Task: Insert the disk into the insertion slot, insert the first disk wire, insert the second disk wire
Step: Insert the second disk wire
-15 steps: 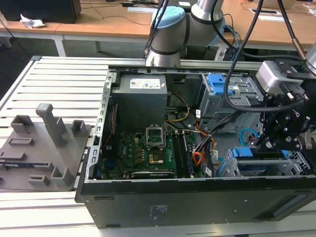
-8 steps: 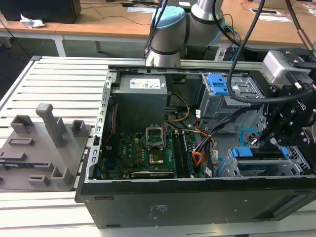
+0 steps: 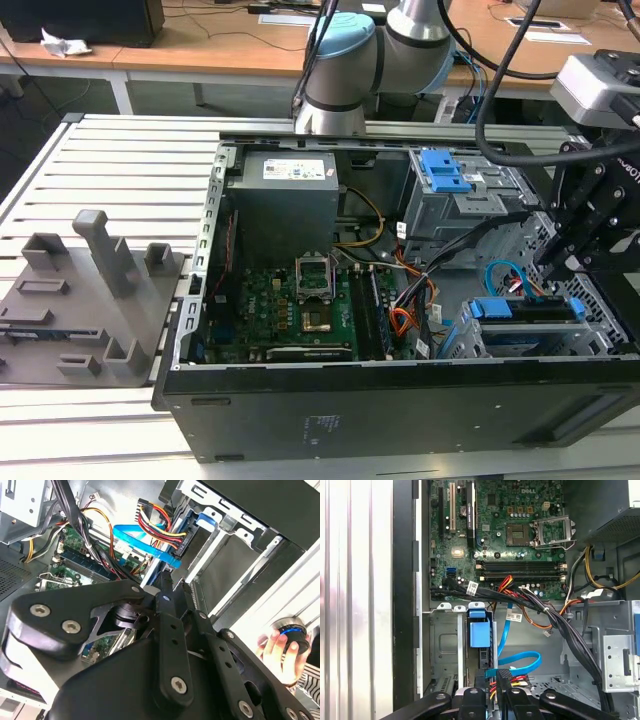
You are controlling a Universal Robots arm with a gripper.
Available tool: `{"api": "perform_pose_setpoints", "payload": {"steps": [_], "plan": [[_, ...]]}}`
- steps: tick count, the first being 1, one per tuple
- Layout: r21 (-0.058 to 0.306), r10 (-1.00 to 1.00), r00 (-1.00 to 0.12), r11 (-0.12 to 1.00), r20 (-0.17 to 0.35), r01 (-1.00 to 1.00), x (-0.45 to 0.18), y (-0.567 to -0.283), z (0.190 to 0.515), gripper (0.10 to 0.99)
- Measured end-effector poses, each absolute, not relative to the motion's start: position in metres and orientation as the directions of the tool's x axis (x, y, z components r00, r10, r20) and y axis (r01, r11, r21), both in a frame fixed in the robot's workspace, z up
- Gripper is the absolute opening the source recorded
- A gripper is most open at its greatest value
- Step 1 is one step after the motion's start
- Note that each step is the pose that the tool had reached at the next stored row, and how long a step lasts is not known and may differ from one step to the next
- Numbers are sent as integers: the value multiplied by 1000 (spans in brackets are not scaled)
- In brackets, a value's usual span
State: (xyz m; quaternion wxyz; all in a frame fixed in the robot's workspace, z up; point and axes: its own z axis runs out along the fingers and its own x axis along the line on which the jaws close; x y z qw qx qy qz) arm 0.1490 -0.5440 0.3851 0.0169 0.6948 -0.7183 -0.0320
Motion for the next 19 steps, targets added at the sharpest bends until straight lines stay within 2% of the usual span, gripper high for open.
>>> {"api": "perform_pose_setpoints", "payload": {"steps": [2, 4, 19], "plan": [[69, -999, -34, 32, -20, -997, 149, -544, 385, 224], [70, -999, -34, 32, -20, -997, 149, -544, 385, 106], [70, -1000, -20, 19, -22, -997, 135, -544, 385, 106]]}}
